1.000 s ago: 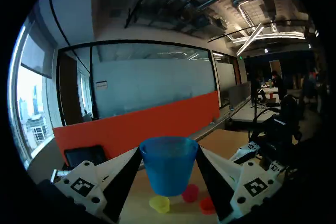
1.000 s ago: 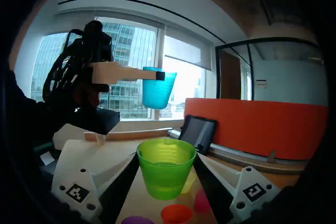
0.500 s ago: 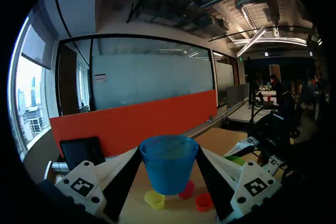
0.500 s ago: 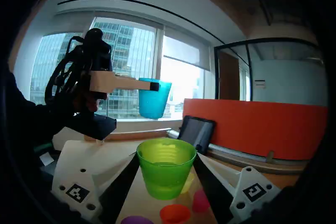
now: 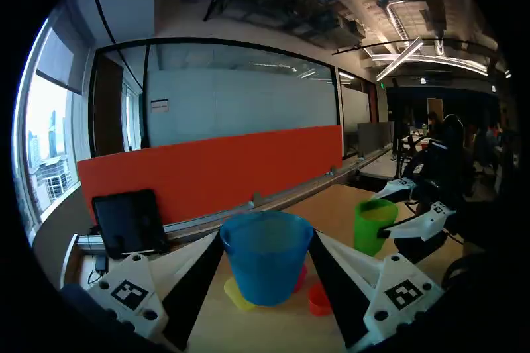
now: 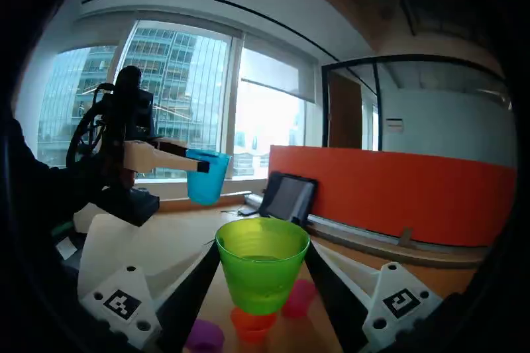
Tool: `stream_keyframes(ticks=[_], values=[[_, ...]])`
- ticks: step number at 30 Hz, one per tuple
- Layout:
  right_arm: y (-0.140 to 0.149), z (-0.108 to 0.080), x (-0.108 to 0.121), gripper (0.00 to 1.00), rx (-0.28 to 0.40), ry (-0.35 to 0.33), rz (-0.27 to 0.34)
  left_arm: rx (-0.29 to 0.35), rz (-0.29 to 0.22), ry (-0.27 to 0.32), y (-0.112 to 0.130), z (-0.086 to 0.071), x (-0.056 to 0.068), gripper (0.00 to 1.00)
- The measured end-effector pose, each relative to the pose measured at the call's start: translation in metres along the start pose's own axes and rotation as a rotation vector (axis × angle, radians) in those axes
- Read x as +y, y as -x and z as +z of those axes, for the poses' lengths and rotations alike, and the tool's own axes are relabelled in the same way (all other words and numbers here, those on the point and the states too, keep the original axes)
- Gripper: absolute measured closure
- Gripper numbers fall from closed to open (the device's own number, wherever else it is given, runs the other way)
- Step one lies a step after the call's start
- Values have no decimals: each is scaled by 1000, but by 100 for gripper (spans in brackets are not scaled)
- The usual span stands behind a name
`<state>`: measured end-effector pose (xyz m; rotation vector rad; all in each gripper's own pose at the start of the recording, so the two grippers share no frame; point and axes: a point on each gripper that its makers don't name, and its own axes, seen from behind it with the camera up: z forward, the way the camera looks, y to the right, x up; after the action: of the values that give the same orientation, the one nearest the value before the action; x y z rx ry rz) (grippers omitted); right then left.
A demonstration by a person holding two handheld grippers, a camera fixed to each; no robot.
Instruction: Pour water
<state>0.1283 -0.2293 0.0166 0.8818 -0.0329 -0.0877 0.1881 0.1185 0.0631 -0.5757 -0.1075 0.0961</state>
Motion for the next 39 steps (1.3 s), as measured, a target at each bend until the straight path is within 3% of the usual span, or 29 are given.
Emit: stream_keyframes(ticks=[14, 29, 39], values=[[15, -34, 31, 9, -59, 71, -14, -72, -1, 36, 48, 1, 6, 11], [67, -53, 27, 9, -197, 27, -2, -194, 36, 93, 105, 8, 27, 12], [99, -57, 27, 9, -288, 4, 11, -293, 57, 153, 148, 12, 46, 11]])
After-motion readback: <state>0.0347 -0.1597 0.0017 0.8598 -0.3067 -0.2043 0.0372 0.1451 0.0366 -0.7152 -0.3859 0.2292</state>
